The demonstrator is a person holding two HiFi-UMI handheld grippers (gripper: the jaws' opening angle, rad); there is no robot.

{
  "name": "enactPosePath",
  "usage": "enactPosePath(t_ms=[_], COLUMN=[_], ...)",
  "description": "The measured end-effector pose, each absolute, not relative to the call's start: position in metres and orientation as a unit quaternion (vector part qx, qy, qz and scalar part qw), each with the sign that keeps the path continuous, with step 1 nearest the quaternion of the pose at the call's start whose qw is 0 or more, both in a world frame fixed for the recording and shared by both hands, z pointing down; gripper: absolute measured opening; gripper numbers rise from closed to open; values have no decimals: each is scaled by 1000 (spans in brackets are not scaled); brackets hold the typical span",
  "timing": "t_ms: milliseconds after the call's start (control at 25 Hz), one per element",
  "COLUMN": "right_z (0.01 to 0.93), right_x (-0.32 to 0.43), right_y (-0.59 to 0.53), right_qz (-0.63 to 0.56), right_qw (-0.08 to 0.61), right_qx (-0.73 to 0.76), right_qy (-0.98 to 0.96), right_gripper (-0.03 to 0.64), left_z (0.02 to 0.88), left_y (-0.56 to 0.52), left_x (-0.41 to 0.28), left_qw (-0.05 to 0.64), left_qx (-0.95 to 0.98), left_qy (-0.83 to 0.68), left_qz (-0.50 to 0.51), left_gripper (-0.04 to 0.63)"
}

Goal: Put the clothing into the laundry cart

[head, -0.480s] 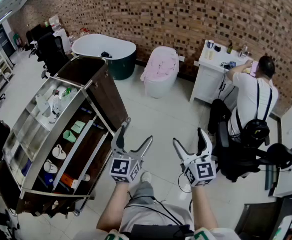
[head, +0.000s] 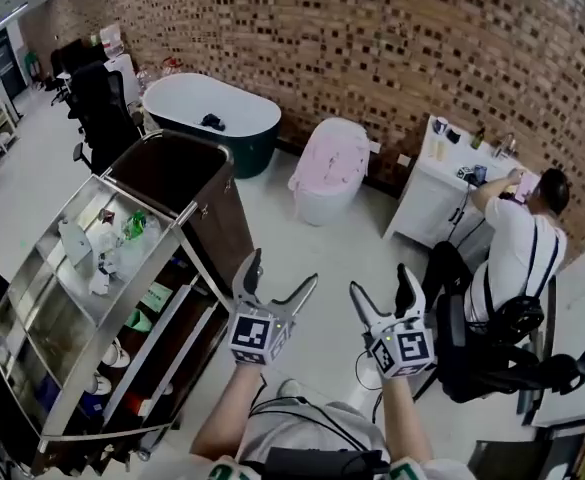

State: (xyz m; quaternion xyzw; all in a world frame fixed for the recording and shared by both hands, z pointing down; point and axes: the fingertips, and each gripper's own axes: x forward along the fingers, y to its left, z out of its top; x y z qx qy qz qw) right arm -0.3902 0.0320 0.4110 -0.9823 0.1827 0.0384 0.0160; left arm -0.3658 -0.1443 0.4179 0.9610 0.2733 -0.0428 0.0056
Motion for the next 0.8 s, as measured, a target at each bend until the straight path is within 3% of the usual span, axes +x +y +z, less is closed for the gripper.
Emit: enactPosePath(t_ms=[400,800], right_z=[432,446], right_x=[-287,-101], right_y=[46,109], right_qz=[20,33], right_qw=[19,43], right_qx=[-985,-975], right_qy=[171,217], right_gripper=[454,453], left_z=[444,448], left_y=[-146,-85], left_x=[-262,-102], left_qw=[18,-1], left_qx=[964,972], left_qy=[266,236], left_qz=[-21,-3], left_gripper=[479,477])
